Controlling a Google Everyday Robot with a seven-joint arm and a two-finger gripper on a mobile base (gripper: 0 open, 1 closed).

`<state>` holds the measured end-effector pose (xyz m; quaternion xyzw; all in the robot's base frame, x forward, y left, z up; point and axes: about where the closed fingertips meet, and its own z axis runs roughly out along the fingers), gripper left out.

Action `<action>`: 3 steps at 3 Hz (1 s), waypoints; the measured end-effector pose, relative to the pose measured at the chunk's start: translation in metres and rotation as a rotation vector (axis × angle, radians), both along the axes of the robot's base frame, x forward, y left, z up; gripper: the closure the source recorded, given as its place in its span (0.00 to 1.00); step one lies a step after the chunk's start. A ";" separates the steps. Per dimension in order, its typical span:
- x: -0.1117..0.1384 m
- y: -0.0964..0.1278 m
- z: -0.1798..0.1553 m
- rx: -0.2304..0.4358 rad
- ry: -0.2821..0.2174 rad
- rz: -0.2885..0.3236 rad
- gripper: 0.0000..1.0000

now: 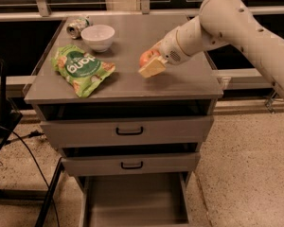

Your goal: Pick apple from bottom drawer and place on counter

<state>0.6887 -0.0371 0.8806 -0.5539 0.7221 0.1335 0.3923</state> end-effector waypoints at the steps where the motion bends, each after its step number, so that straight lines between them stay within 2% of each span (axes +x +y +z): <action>1: -0.002 -0.001 -0.007 0.034 0.065 -0.006 1.00; 3: -0.007 -0.004 -0.030 0.079 0.156 -0.030 1.00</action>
Offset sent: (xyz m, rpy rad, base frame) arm -0.0053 -0.0080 -0.0184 0.0722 0.1564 -0.0343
